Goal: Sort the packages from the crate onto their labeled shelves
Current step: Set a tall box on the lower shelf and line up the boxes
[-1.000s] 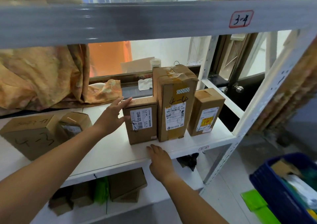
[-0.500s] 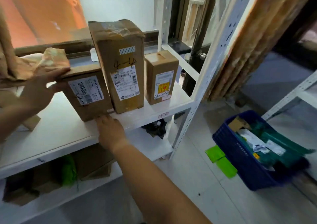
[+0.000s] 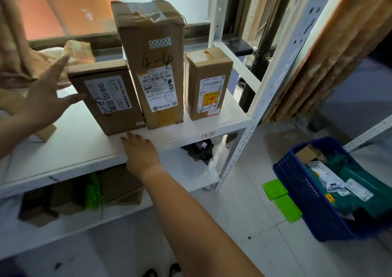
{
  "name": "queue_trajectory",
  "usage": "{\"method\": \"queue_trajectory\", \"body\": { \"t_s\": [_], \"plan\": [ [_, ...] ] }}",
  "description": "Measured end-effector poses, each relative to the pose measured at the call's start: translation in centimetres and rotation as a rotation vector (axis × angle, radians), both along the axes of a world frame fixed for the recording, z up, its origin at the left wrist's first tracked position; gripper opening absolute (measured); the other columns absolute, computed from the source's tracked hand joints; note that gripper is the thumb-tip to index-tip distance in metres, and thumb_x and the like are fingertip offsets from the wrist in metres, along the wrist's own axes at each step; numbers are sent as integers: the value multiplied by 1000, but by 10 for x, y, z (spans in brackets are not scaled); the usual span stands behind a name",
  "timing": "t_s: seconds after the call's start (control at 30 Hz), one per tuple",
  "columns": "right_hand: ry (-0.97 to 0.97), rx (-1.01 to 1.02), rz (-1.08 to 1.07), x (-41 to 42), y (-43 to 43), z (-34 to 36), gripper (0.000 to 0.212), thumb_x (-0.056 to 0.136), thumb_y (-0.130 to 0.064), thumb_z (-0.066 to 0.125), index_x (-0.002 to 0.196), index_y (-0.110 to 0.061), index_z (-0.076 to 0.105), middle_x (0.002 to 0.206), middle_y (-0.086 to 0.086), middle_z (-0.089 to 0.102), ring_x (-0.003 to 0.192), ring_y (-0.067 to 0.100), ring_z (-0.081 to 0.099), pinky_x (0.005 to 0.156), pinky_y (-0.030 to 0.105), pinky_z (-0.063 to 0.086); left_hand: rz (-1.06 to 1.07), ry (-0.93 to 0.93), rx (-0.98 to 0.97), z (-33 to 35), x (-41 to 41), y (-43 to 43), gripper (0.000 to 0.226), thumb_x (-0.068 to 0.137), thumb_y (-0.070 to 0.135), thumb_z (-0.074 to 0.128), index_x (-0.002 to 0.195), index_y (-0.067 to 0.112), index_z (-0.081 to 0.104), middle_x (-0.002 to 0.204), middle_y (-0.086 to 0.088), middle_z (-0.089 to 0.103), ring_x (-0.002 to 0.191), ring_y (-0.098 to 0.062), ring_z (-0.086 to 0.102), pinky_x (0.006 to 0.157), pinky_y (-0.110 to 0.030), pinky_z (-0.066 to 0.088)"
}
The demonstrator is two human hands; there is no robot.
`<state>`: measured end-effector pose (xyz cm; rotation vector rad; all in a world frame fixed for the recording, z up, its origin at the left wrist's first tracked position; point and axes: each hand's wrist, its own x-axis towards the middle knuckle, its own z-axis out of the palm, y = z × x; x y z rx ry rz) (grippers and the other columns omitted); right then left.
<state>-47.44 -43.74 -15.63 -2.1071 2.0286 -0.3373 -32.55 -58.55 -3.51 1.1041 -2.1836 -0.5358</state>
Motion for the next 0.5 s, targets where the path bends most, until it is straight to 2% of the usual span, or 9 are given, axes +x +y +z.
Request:
{"method": "queue_trajectory", "body": {
  "t_s": [0.1, 0.17, 0.23, 0.27, 0.37, 0.5],
  "plan": [
    [39, 17, 15, 1, 1, -2, 57, 86, -12, 56, 140, -11, 37, 148, 10, 31, 133, 29, 30, 109, 42, 29, 76, -25, 1, 0, 5, 3, 87, 74, 25, 74, 139, 50, 22, 148, -6, 36, 121, -34, 50, 92, -43, 47],
    [58, 12, 24, 0, 4, -3, 51, 85, -13, 57, 135, -12, 43, 144, 10, 36, 130, 28, 34, 107, 41, 31, 114, -8, 3, -1, 9, 8, 87, 75, 25, 74, 137, 53, 20, 151, -5, 30, 128, -30, 43, 88, -33, 51],
    [41, -12, 33, -1, 7, -3, 48, 85, -13, 58, 132, -11, 46, 139, 10, 41, 126, 28, 37, 105, 40, 33, 136, -11, -25, -2, 14, 21, 87, 79, 23, 72, 136, 54, 14, 152, -10, 25, 133, -31, 35, 99, -42, 44],
    [23, -32, 38, -2, 9, -3, 47, 85, -11, 57, 131, -10, 47, 136, 11, 44, 123, 28, 40, 104, 39, 34, 153, -37, -76, -2, 17, 29, 88, 81, 22, 70, 141, 48, 13, 151, -13, 25, 133, -32, 32, 104, -45, 36],
    [-25, -103, 61, 2, 17, 2, 39, 87, -6, 53, 126, -8, 52, 124, 11, 51, 113, 27, 46, 95, 35, 38, 129, -233, -322, -6, 30, 55, 80, 83, 16, 67, 148, 18, 19, 149, -17, 26, 136, -31, 26, 111, -40, 21],
    [-44, -142, 125, 15, 27, 16, 33, 88, -4, 51, 120, -8, 57, 117, 11, 55, 108, 27, 49, 89, 35, 42, -27, -491, -456, -13, 47, 95, 79, 78, 9, 70, 145, 11, 28, 150, -16, 28, 138, -32, 26, 105, -50, 31]
  ]
}}
